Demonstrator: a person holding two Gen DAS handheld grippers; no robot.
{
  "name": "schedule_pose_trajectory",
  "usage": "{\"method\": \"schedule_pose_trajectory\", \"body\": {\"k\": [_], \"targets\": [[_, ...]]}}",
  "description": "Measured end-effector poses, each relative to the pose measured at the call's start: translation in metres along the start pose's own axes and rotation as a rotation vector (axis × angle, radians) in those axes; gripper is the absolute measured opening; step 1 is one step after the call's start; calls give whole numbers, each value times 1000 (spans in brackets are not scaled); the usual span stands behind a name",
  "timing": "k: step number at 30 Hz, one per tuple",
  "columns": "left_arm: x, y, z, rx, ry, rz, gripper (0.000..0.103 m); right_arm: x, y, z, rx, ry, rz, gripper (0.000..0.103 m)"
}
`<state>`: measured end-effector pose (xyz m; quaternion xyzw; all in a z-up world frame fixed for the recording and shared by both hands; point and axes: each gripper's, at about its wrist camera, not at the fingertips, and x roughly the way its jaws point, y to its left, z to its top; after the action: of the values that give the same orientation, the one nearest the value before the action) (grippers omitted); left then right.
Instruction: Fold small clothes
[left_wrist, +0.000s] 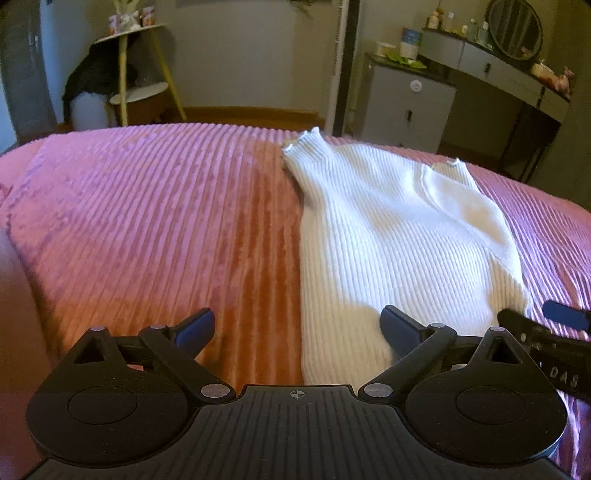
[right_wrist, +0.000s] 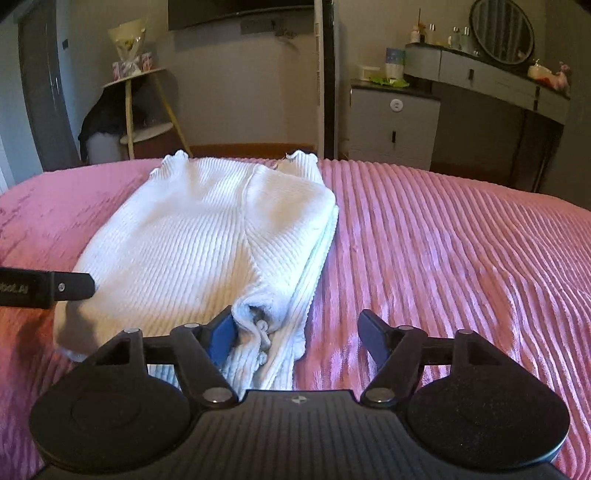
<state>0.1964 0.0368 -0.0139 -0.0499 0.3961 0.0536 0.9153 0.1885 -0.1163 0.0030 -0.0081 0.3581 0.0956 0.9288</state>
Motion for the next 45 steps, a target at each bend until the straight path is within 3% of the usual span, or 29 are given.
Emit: {"method": "schedule_pose_trajectory", "body": {"k": [4,11,15,19,23,26,28,30,34,36,40,42,45], "targets": [[0,2,-4,13,4,-8,100,0,-2,1,7,24,-15,83],[-9,10,-12,26,19,-2,101,-14,13,0,-91,52,-119,87],[-22,16,-24,37,9,1,101,-40,19,-2,-78,75,-152,87],[-30,11,-36,132,21,-18,101,-62,10,-12,34,89,-66,87],[-34,3,-49,187,-11,-39,101,-59,-29,-26,442,119,172,86],[-25,-1,-51,215,-5,6,100,-47,-48,-39,694,120,333,69],[-20,-2,-49,212,-5,11,100,-38,-51,-44,791,122,395,58],[-15,1,-47,198,-6,20,100,-28,-51,-44,826,132,405,54],[-3,12,-42,110,20,6,100,-14,-46,-41,859,122,409,27],[0,17,-41,84,14,4,101,-13,-45,-39,856,96,424,18],[-4,21,-41,80,-17,-7,98,-20,-57,-47,883,-6,492,15],[-7,19,-41,100,-38,5,96,-22,-62,-50,868,-2,433,15],[-6,19,-41,120,-29,21,96,-14,-56,-51,734,57,336,13]]}}
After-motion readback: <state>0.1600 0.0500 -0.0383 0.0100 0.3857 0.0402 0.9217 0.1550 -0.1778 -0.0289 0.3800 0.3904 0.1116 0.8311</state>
